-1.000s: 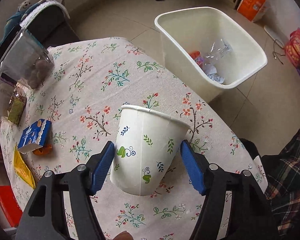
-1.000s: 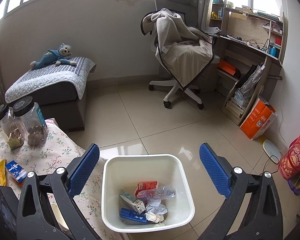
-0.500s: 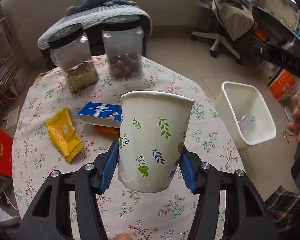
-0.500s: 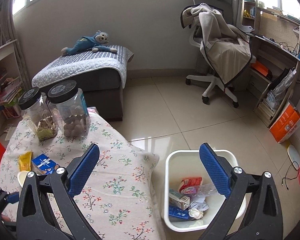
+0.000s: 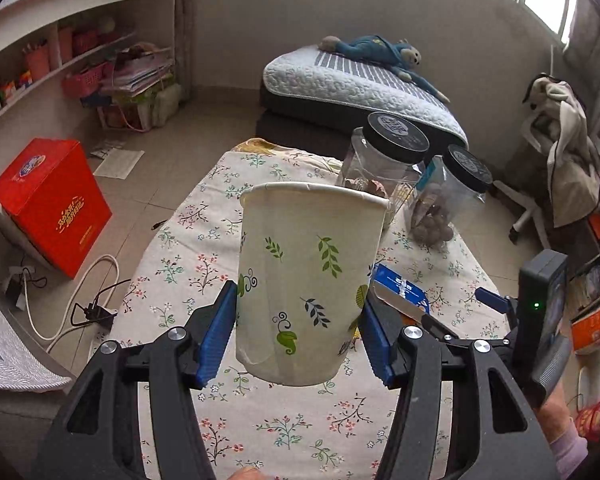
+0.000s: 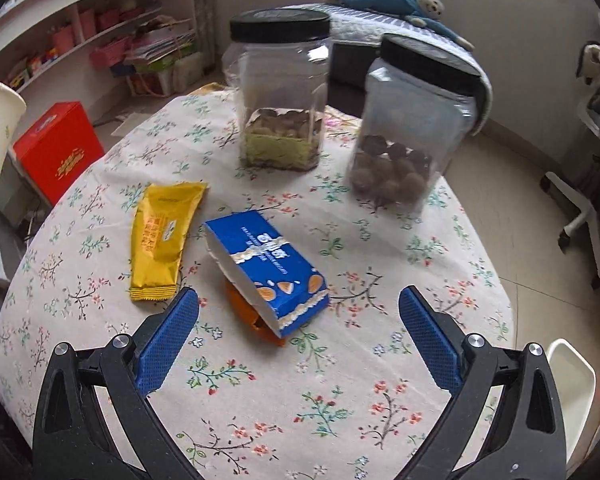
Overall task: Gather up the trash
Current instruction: 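Grasp the blue biscuit box with the right gripper while the left gripper holds the cup, then carry the blue biscuit box to the wastebasket and release it with the right gripper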
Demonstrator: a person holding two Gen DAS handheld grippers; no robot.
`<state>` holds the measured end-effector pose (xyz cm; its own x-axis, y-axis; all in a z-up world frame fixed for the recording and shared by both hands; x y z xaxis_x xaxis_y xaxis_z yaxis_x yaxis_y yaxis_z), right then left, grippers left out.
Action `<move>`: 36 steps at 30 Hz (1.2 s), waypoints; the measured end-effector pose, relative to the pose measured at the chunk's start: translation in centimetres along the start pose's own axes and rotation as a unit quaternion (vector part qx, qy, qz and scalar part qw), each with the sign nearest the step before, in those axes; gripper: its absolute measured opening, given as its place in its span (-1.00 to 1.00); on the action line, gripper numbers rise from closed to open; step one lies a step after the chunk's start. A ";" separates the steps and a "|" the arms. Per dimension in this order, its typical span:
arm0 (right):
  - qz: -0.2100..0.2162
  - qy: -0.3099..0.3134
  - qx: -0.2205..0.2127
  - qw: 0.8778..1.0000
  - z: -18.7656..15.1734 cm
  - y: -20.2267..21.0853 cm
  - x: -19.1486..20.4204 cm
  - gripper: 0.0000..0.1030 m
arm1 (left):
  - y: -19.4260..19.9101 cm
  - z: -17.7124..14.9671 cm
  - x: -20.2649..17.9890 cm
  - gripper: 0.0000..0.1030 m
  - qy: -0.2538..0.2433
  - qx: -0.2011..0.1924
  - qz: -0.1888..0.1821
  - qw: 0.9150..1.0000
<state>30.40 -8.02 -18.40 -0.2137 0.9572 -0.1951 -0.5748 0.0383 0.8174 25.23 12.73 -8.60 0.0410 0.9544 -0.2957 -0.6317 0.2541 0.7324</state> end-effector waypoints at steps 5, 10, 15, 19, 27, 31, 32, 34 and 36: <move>-0.021 0.084 0.036 0.996 1.0 -4.0 3.9 0.85 | 0.5 0.1 2.1 0.12 0.027 0.001 -0.004 1.000; -0.012 0.087 0.068 0.994 1.8 -5.9 4.5 0.01 | 0.7 0.3 2.6 0.12 0.031 -0.003 -0.008 0.999; 0.007 0.038 0.039 0.998 3.4 -4.2 3.2 -0.56 | 0.9 0.5 3.0 0.12 0.035 -0.005 -0.012 0.999; 0.012 -0.006 0.022 1.000 4.1 -2.2 1.6 -0.78 | 1.3 0.6 3.1 0.11 0.040 -0.012 -0.013 0.999; 0.026 -0.053 -0.035 0.998 4.2 3.1 0.6 -0.81 | 2.0 0.7 2.9 0.12 0.035 -0.028 -0.002 0.999; 0.030 -0.075 -0.066 0.995 4.4 6.1 0.6 -0.81 | 2.5 0.5 2.5 0.12 0.039 -0.041 0.003 0.998; 0.032 -0.083 -0.075 0.993 4.2 7.0 0.4 -0.81 | 2.6 0.4 2.2 0.12 0.039 -0.044 0.003 0.998; 0.039 -0.100 -0.089 0.990 3.8 8.7 -0.1 -0.81 | 3.0 0.2 1.7 0.12 0.034 -0.051 0.006 0.998; 0.040 -0.112 -0.104 0.987 3.5 10.1 -0.5 -0.81 | 3.2 0.1 1.3 0.12 0.030 -0.056 0.006 0.998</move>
<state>27.45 -7.13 -8.14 -0.0974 0.9952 0.0095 -0.7183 -0.0769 0.6914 23.37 14.82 -6.55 -0.0116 0.9453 -0.3259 -0.7148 0.2201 0.6638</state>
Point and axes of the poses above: each gripper's, at about its wrist camera, not at the fingertips, and y roughly against the way its jaws point, x to its left, z to its top, the point moved 6 cm from there along -y, roughly the way its jaws point, and after that the axes turned 11 degrees about -z, right-handed, at the moved point
